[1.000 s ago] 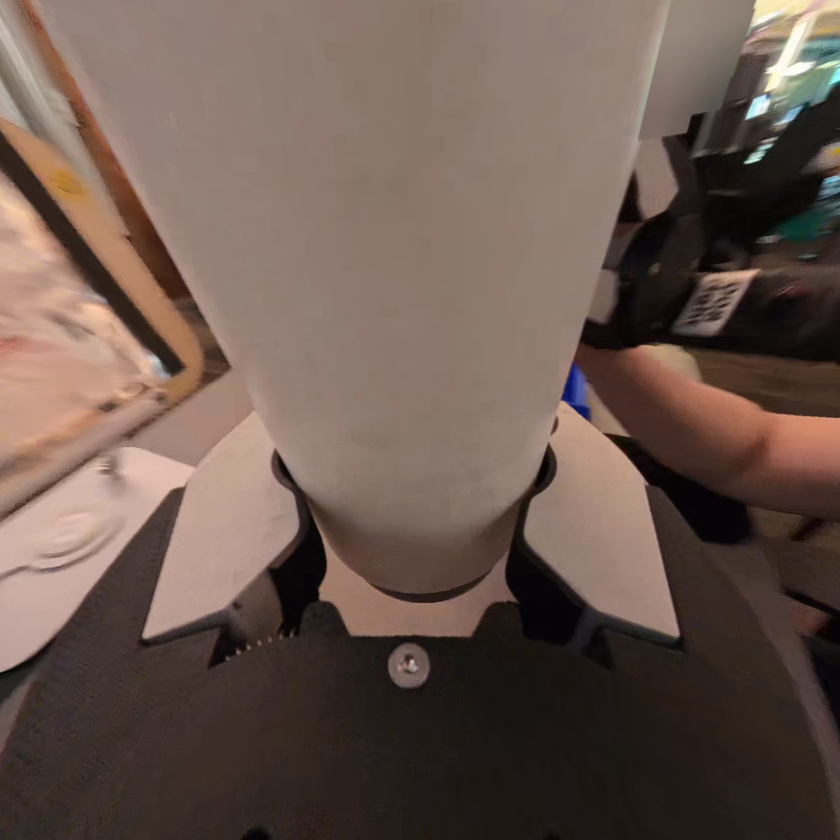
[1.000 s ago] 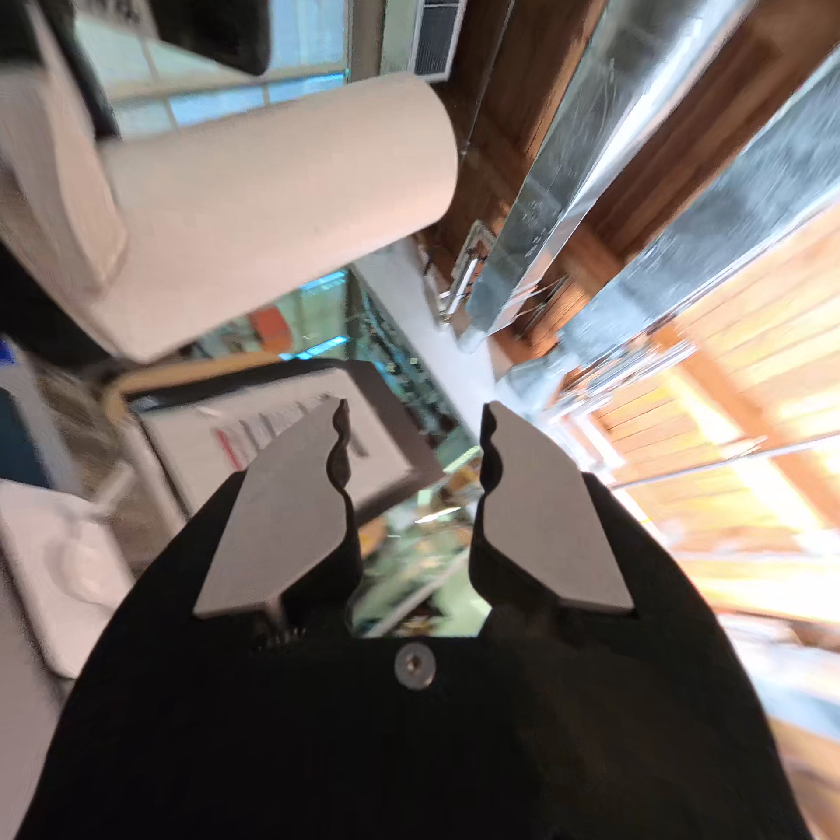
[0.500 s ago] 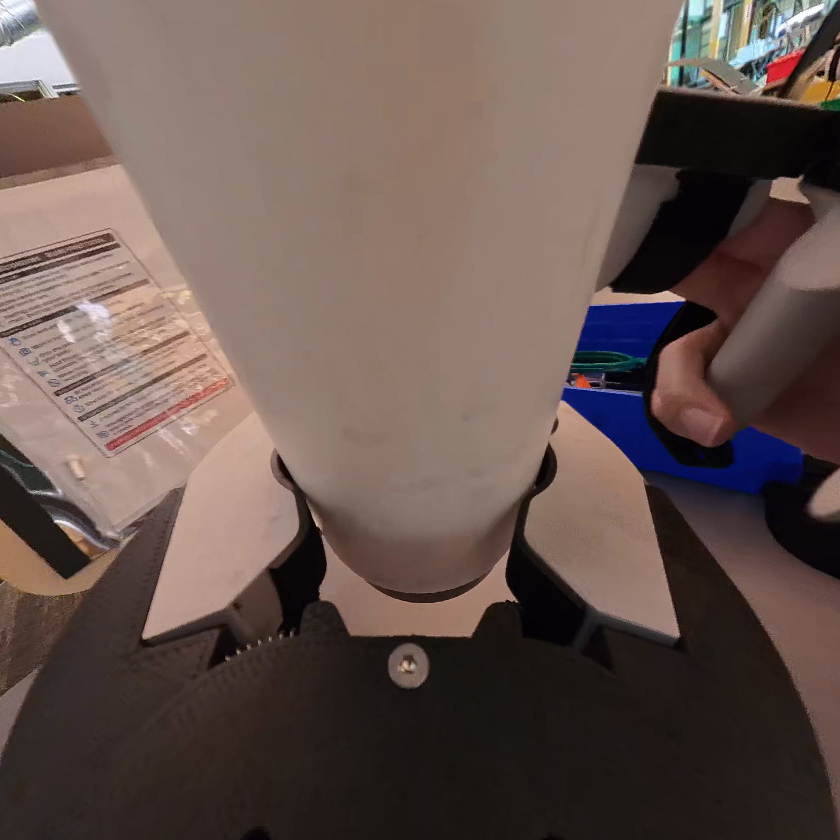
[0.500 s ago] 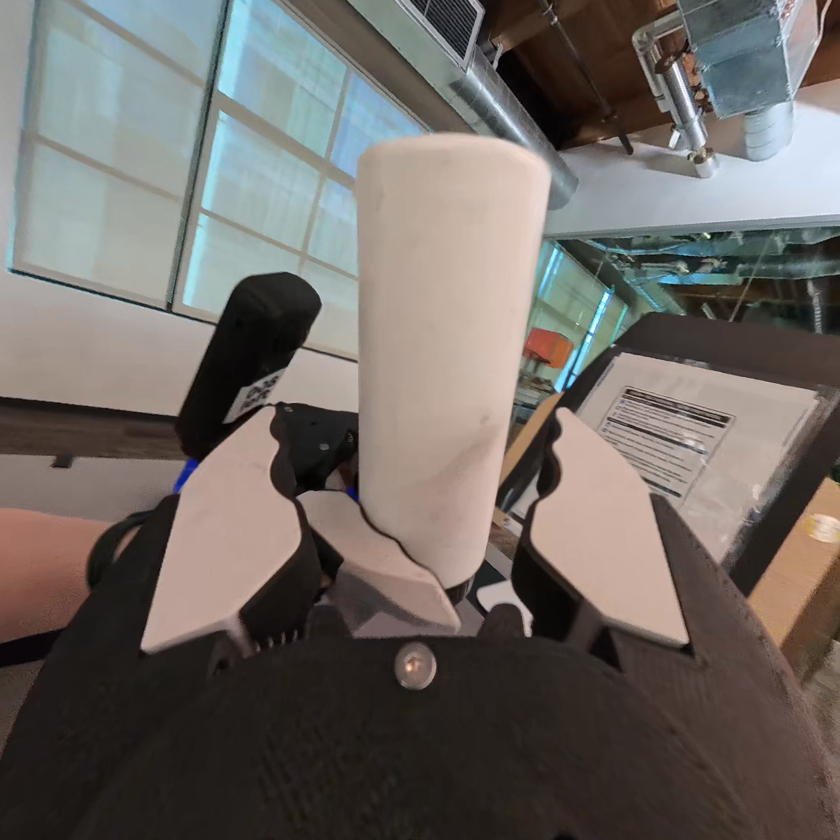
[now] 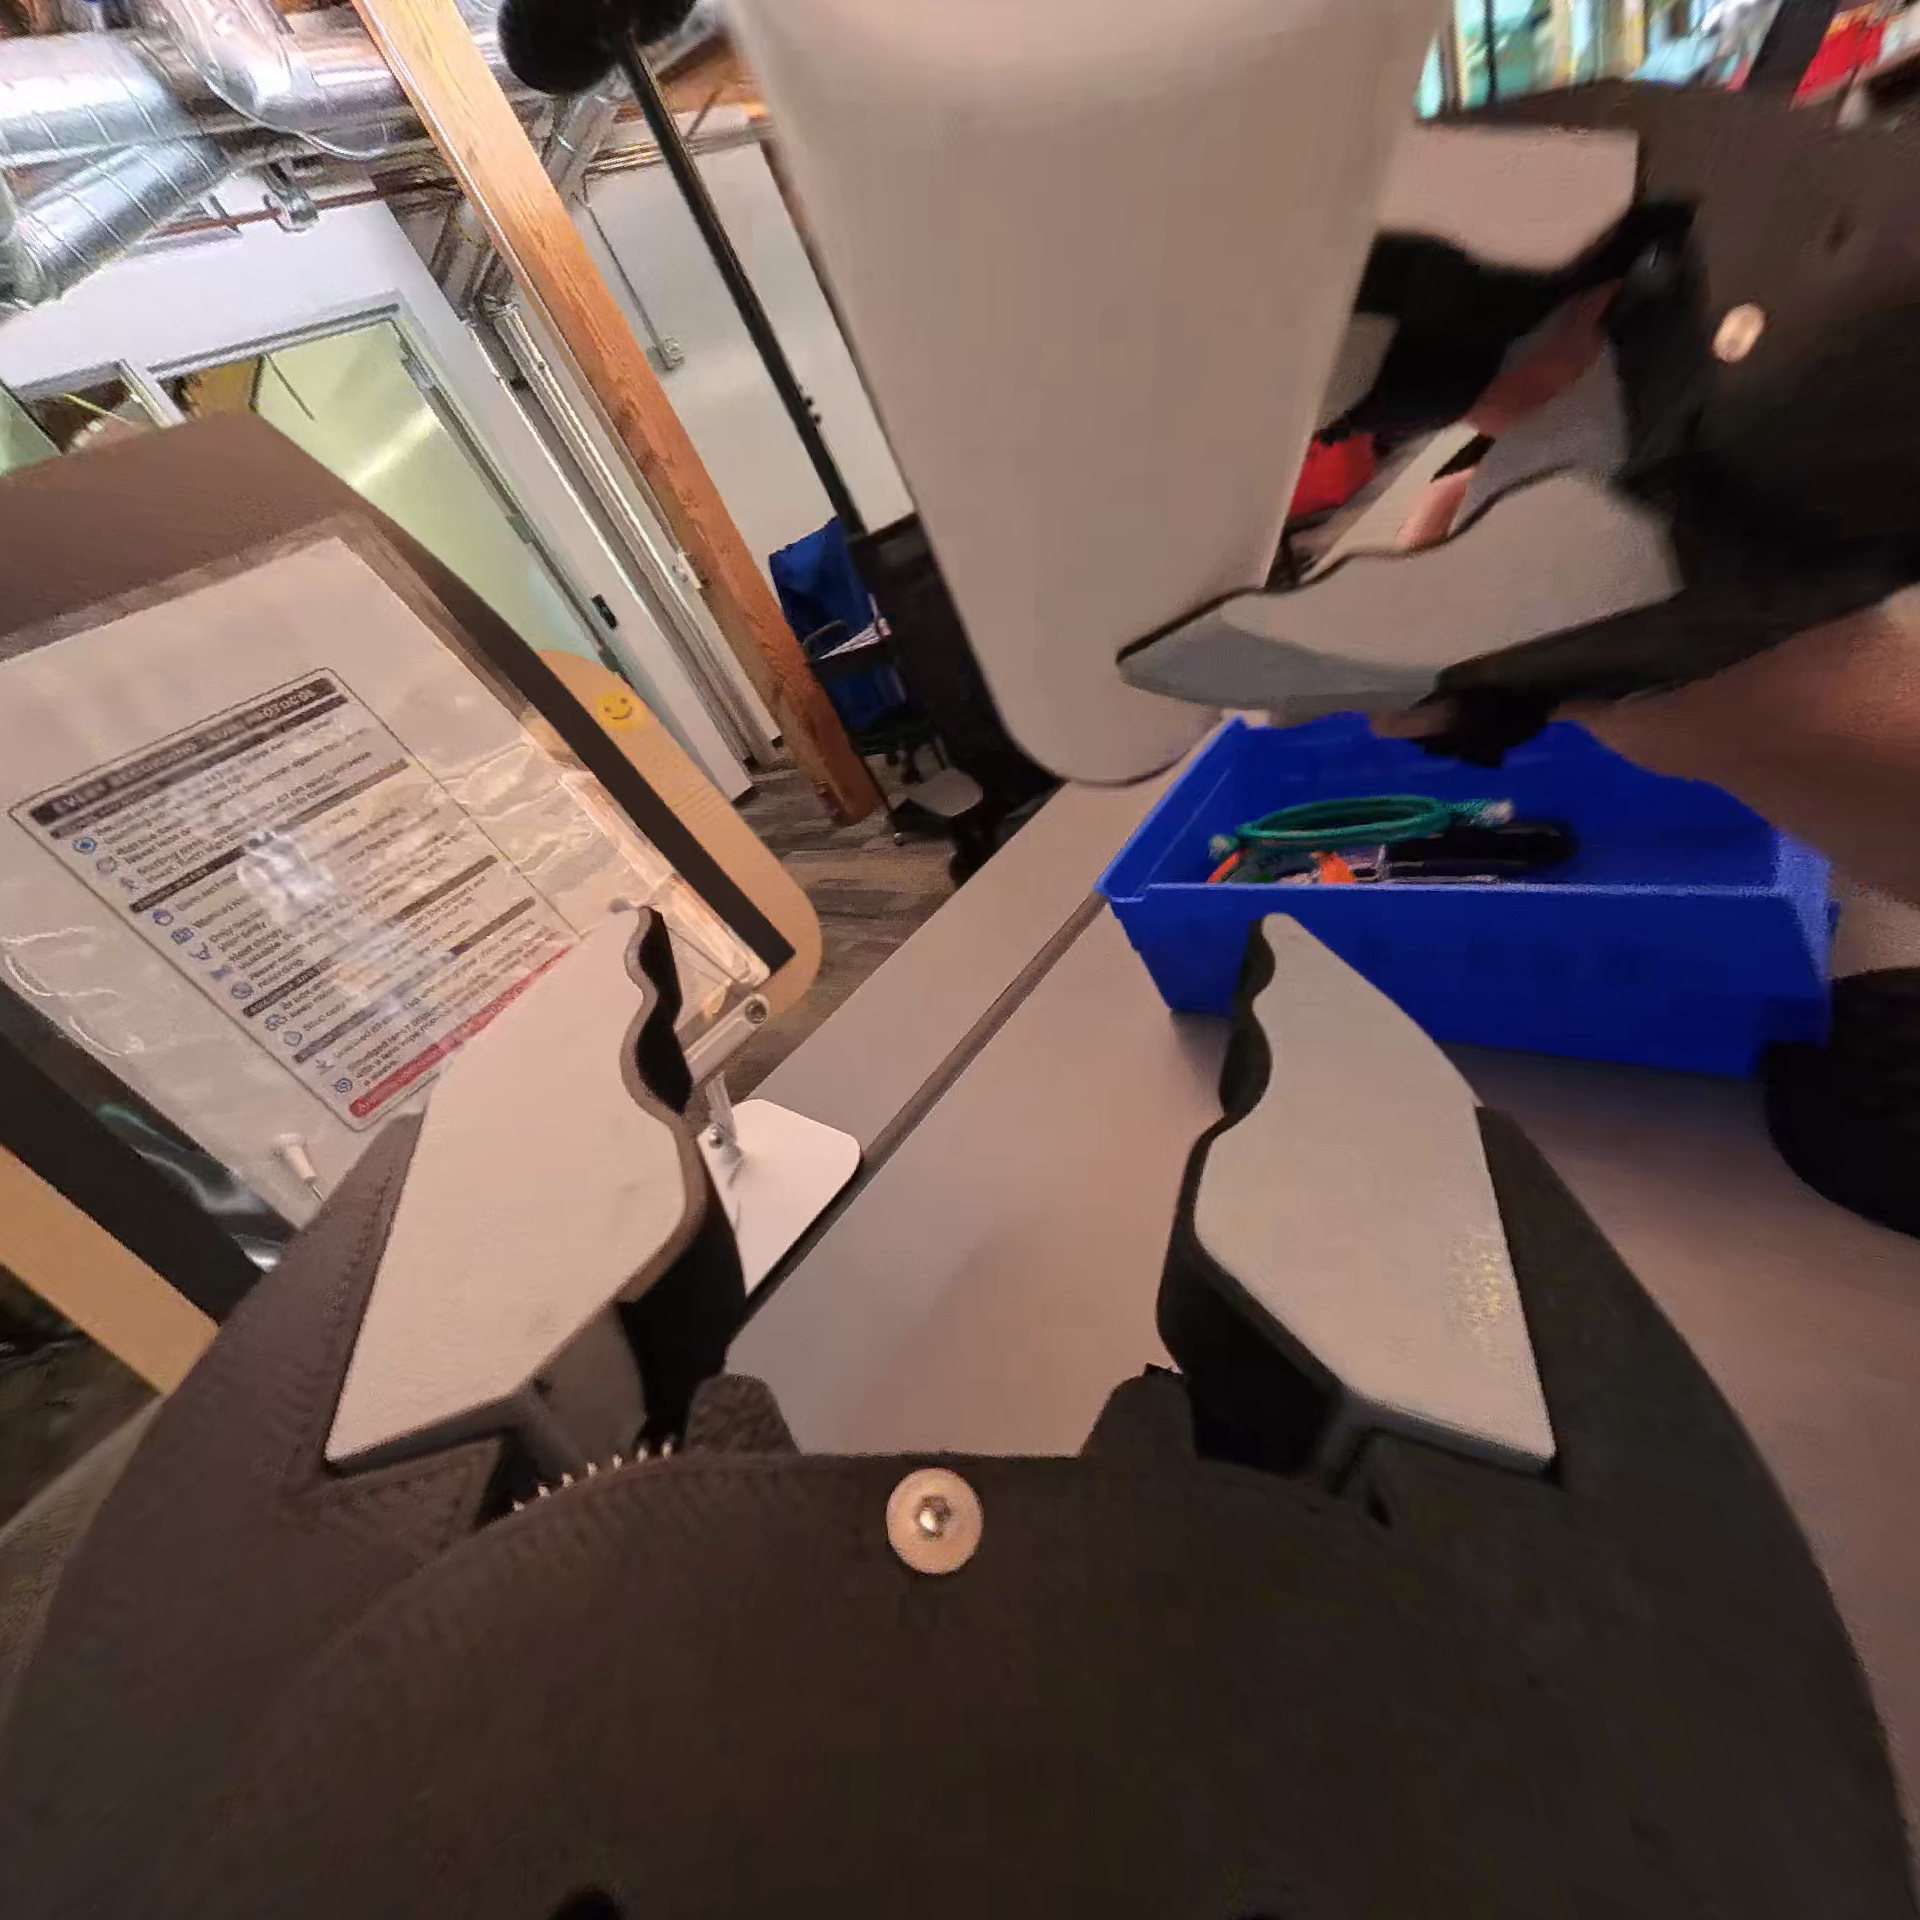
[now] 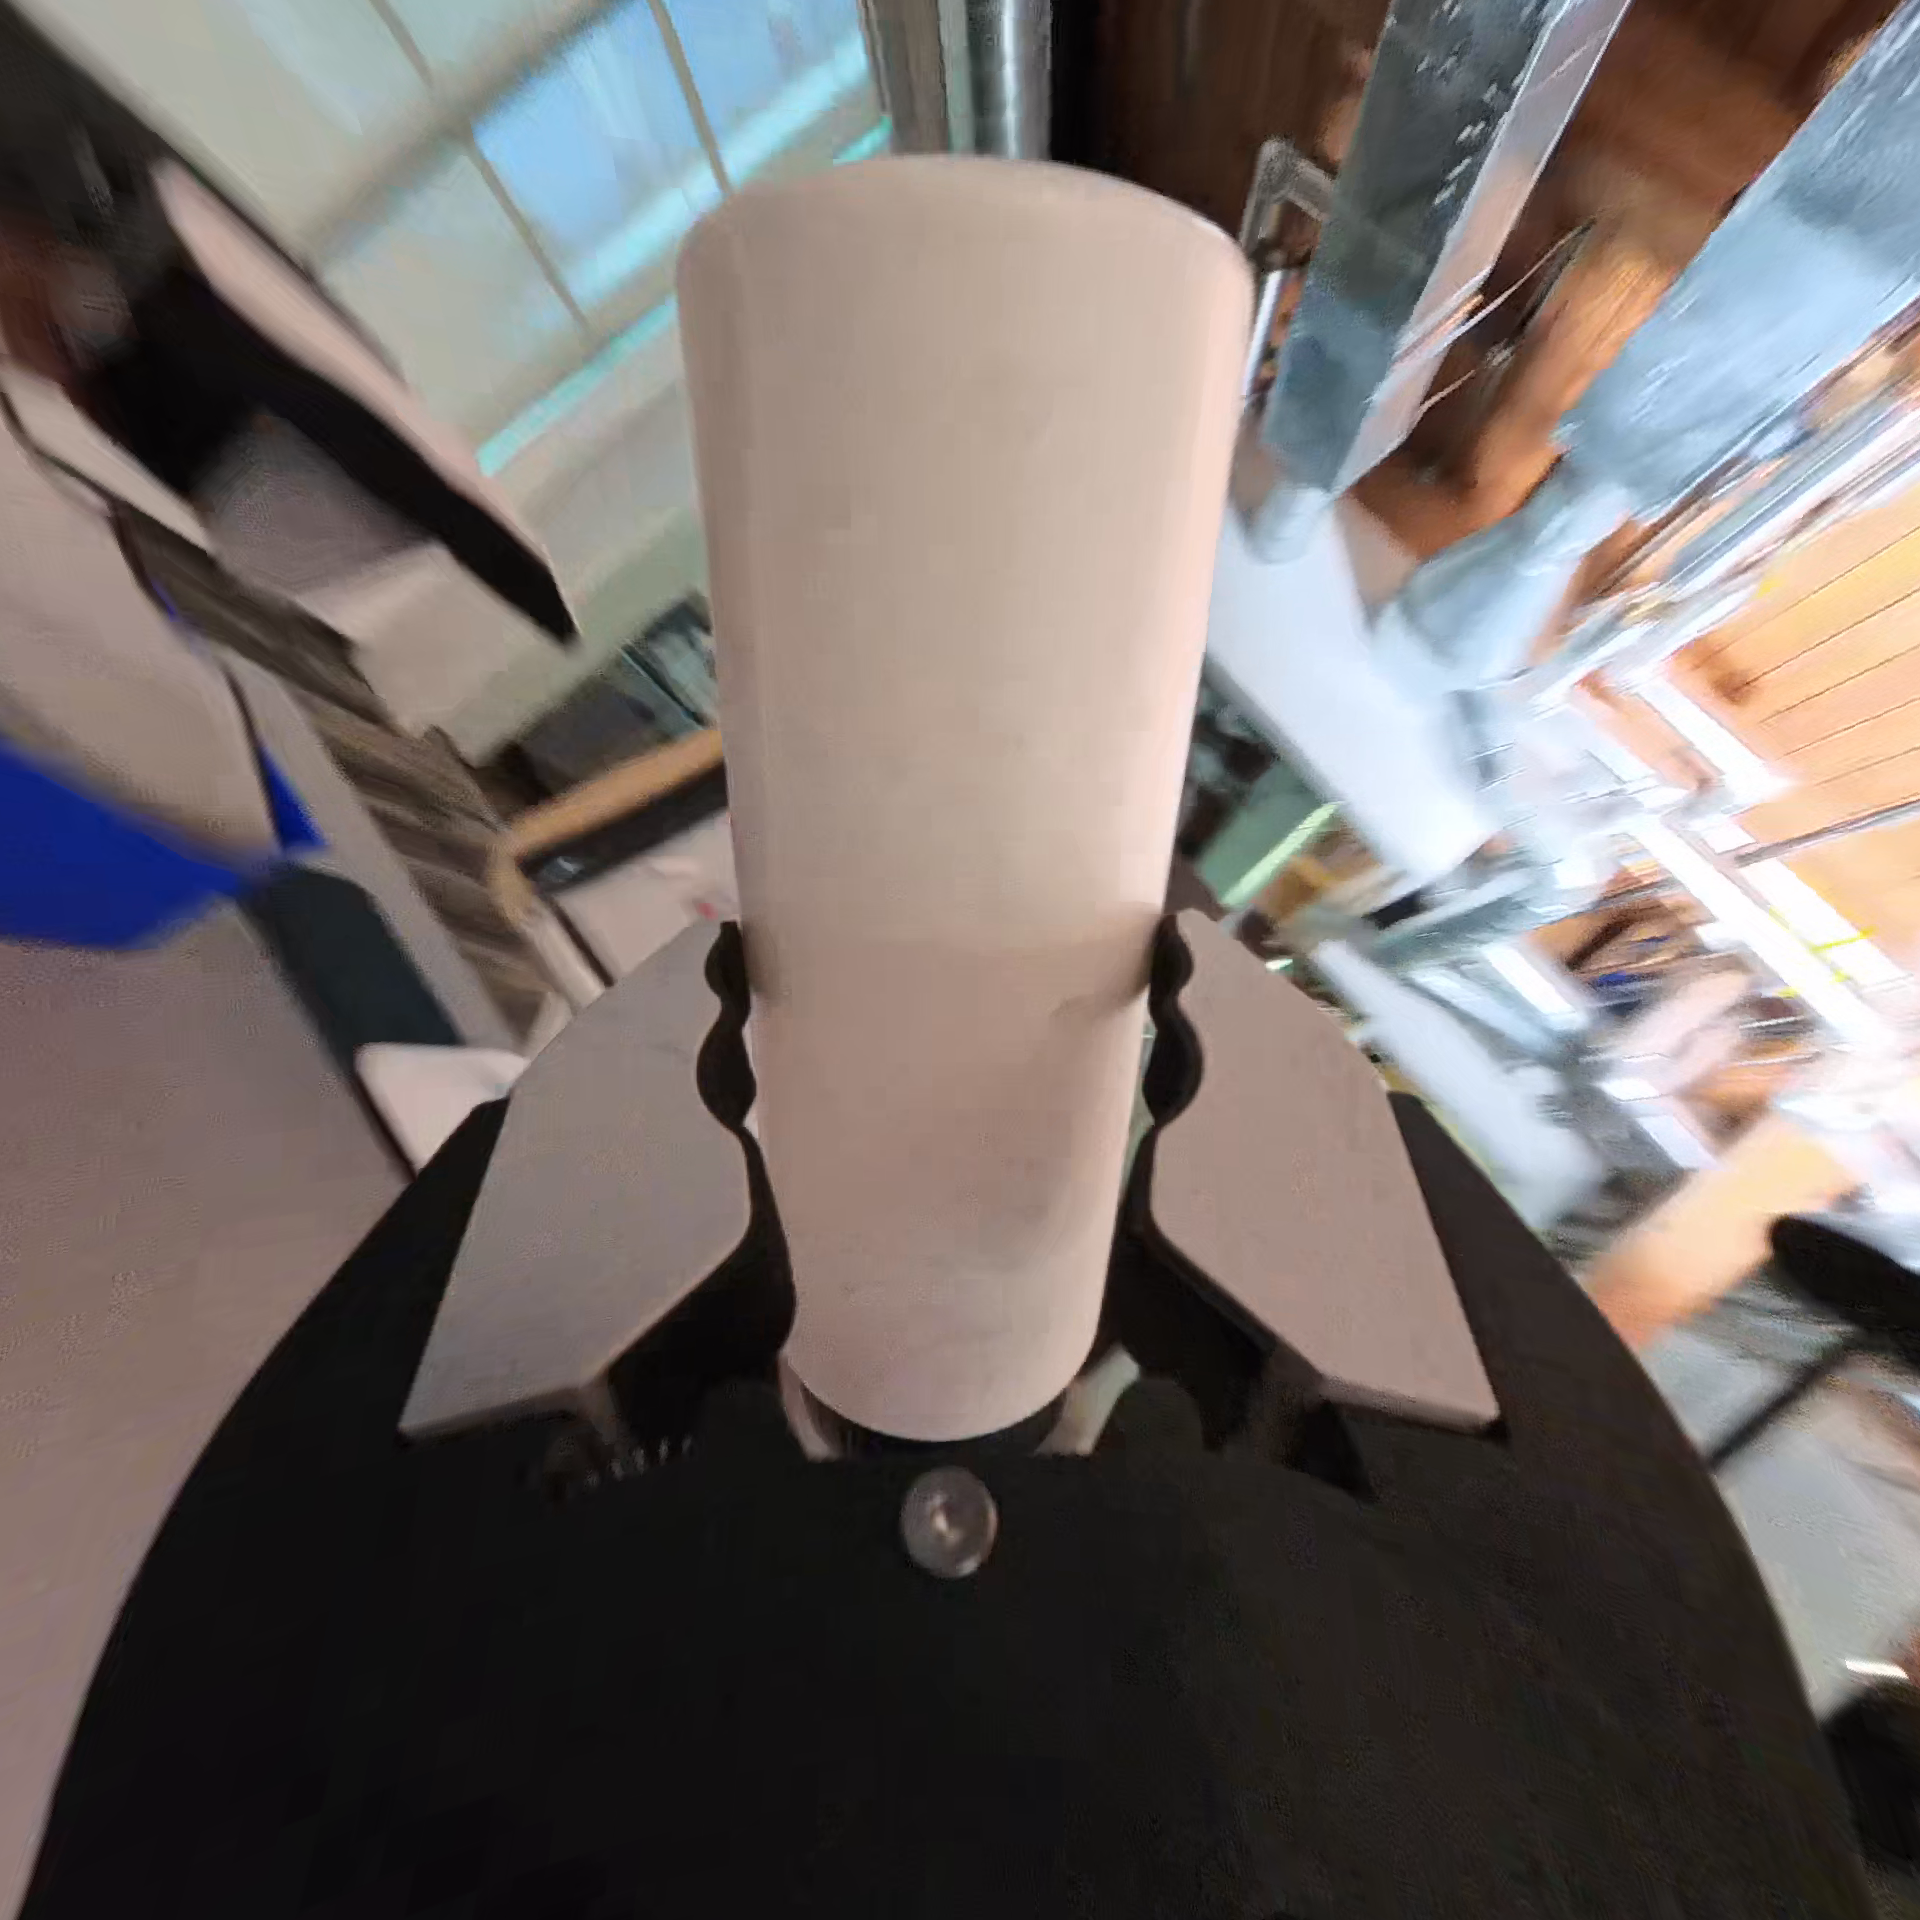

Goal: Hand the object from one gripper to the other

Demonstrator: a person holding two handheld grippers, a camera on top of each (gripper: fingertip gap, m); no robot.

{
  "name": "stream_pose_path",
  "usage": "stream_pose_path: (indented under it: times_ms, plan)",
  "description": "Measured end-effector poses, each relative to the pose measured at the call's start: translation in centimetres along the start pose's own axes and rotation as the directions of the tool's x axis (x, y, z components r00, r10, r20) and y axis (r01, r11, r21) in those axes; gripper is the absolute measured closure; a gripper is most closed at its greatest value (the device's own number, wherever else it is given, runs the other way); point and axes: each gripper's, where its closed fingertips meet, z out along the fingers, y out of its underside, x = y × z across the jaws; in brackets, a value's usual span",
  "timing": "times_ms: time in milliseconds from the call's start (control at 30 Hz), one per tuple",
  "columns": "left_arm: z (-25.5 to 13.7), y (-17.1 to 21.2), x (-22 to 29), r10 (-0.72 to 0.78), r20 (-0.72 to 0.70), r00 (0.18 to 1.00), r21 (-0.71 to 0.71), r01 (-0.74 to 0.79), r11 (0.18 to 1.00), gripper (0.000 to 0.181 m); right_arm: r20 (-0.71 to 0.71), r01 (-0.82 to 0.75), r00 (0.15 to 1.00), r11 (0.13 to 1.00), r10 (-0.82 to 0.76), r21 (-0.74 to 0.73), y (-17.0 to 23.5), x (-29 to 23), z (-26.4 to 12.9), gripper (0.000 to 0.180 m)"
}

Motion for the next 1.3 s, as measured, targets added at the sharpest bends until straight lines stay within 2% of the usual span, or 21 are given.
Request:
stream_pose_path:
  times_ms: [67,167,233,400,500,600,667,900,1033,1100,1167,1300]
  plan:
    - [-0.9,-0.9,-0.6,-0.080,-0.029,0.996,0.019,0.081,0.997,0.074,-0.027,0.190,0.981,0.982,-0.190,-0.004,1.4,0.5,-0.3,0.104]
    - [-1.3,-1.6,0.1,-0.185,-0.115,0.976,0.020,0.189,0.982,0.065,-0.013,0.472,0.882,0.882,-0.472,-0.022,3.0,-0.6,-0.4,0.104]
    - [-1.1,-1.6,1.2,-0.234,-0.176,0.956,0.002,0.238,0.971,0.060,-0.001,0.557,0.831,0.830,-0.557,0.003,2.9,-2.1,-0.2,0.104]
    - [0.0,-0.5,2.1,-0.220,-0.166,0.961,-0.032,0.218,0.975,0.056,0.038,0.614,0.787,0.787,-0.616,0.060,1.7,-5.1,0.2,0.104]
    - [0.2,0.2,2.3,-0.219,-0.171,0.961,-0.056,0.213,0.975,0.070,0.058,0.642,0.761,0.763,-0.646,0.078,1.4,-6.0,0.2,0.104]
    - [-0.2,-0.7,1.9,-0.201,-0.177,0.963,0.019,0.208,0.978,0.085,0.058,0.649,0.755,0.757,-0.653,0.076,1.3,-5.9,0.1,0.104]
    - [-0.3,-0.7,2.1,-0.200,-0.192,0.961,0.011,0.205,0.979,0.095,0.062,0.662,0.742,0.744,-0.667,0.086,1.1,-5.9,0.0,0.104]
    - [0.4,0.5,2.6,-0.188,-0.200,0.962,-0.040,0.184,0.982,0.092,0.085,0.722,0.682,0.687,-0.726,0.079,1.5,-5.8,-0.2,0.104]
    - [1.3,0.6,2.9,-0.241,-0.195,0.951,0.016,0.248,0.969,0.093,0.126,0.773,0.622,0.632,-0.773,0.060,2.1,-5.1,-0.3,0.104]
    - [1.7,0.7,3.1,-0.286,-0.190,0.939,0.075,0.305,0.950,0.093,0.117,0.791,0.604,0.611,-0.788,0.027,2.2,-4.2,-0.4,0.105]
    - [1.7,0.4,3.1,-0.345,-0.208,0.915,0.154,0.379,0.912,0.093,0.076,0.778,0.626,0.628,-0.776,-0.005,1.5,-3.0,-0.4,0.104]
    - [0.8,-1.0,3.3,-0.477,-0.334,0.813,0.264,0.567,0.780,0.093,-0.087,0.736,0.669,0.674,-0.739,-0.060,-1.2,-0.1,-0.9,0.104]
